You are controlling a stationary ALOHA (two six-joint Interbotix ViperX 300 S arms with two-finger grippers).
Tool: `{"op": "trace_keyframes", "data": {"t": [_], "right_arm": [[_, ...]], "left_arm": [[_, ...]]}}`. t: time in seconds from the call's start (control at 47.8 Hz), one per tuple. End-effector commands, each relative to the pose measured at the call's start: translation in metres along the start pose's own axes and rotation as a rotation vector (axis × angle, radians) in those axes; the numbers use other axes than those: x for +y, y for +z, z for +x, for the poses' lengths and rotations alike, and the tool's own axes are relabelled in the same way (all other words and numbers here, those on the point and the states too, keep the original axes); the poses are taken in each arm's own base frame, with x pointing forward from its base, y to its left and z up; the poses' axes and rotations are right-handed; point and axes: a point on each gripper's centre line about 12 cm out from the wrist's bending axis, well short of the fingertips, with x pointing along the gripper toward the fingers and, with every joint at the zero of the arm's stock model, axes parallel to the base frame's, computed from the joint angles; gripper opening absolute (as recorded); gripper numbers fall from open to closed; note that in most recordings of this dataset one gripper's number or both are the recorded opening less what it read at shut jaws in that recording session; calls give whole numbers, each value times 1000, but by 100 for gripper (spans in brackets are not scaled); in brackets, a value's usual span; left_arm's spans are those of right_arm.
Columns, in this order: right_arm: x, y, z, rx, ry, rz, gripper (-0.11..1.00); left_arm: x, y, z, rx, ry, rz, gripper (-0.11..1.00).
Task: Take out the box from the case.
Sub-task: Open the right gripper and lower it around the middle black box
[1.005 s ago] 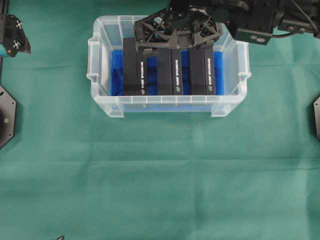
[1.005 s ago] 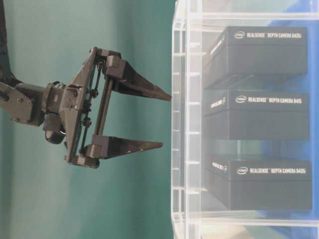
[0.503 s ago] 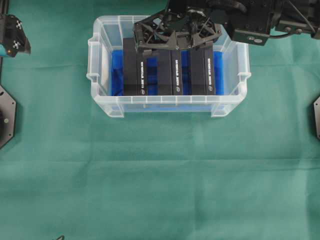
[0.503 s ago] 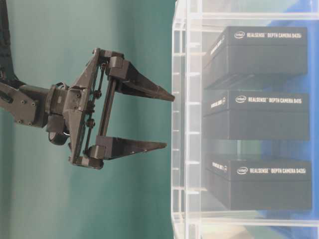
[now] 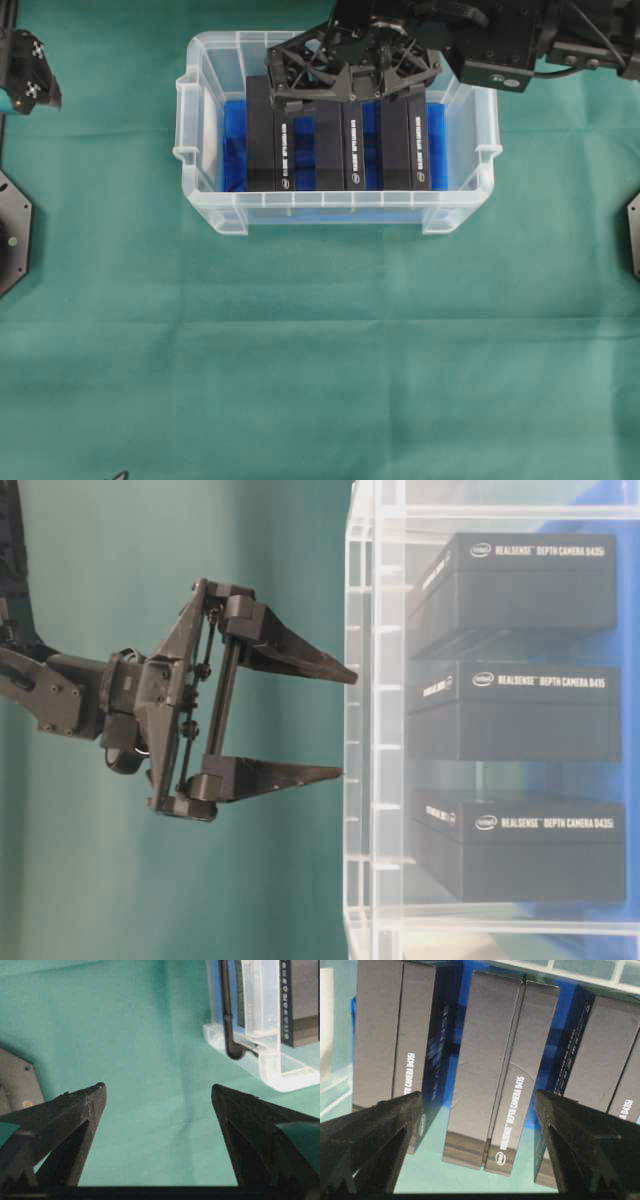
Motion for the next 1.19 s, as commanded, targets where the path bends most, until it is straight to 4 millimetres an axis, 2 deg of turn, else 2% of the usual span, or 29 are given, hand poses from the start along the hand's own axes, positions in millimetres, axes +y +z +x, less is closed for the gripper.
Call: {"op": "trace_keyframes", "data": {"t": [0.0,0.586,1.173], "right_arm": [[2,1,-8,-7,24,-7,93],[-9,4,36,-17,38,1,93],[-12,3,61,0,6,8,93]], "left_arm": [[-3,1,-4,-5,-16,3,91],[-2,1,-4,-5,-16,6,91],[-2,1,-4,-6,-14,3,91]]}}
